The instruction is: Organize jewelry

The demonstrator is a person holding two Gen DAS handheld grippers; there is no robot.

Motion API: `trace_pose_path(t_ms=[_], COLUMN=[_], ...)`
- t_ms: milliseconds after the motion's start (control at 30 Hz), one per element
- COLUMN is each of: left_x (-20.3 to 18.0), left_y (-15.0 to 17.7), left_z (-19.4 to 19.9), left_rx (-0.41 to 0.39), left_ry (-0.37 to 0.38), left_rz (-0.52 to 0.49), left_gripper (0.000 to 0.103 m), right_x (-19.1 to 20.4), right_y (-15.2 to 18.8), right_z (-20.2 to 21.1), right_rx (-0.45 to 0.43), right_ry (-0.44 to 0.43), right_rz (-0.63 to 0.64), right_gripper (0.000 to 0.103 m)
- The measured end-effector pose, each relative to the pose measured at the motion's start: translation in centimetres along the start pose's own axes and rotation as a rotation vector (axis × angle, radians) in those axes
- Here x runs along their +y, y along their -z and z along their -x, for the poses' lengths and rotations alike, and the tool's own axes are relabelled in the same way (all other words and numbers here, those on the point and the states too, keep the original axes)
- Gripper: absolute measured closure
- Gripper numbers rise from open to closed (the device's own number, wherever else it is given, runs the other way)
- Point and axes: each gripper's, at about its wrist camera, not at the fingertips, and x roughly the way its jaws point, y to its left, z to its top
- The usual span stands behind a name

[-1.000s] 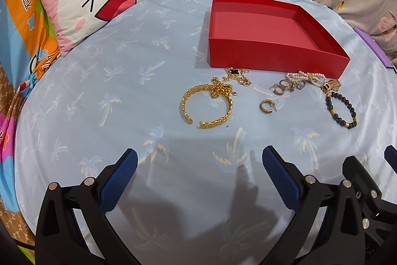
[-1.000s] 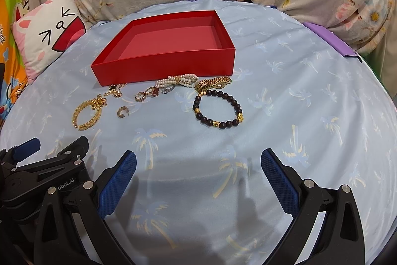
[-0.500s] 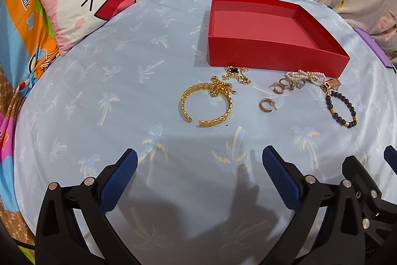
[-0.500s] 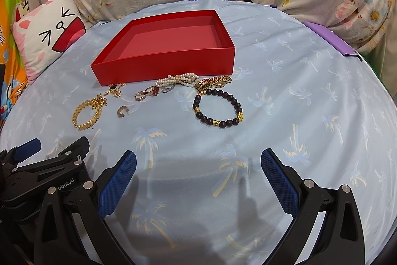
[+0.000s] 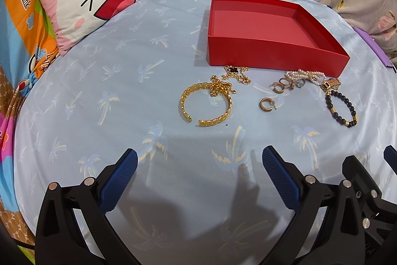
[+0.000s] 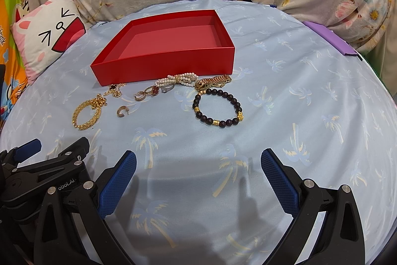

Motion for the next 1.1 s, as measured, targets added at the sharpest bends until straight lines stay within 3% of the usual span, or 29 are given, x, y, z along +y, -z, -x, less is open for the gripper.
trace_pose_path(t_ms=[500, 867, 1100], left_x=[0.3, 5.4, 3.0], left_y=[0.3, -0.2, -2.0], left_z=[-0.4, -2.4, -2.9], left_rx=[0.014, 0.053, 0.035], left_ry=[0.008, 0.011, 0.065], left_rz=[0.007, 0.094, 0.056], left_gripper=[0.005, 0.005, 0.005], right_x=[-0.2, -2.0, -2.5], right_y=[0.0, -0.1, -0.7], right_z=[-0.2, -1.4, -2.0], right_rx=[0.006, 0.018, 0.014], right_ry=[0.000, 0.010, 0.007], right_rz=[0.000, -0.031, -0.042], right_gripper=[0.005, 0.005, 0.005])
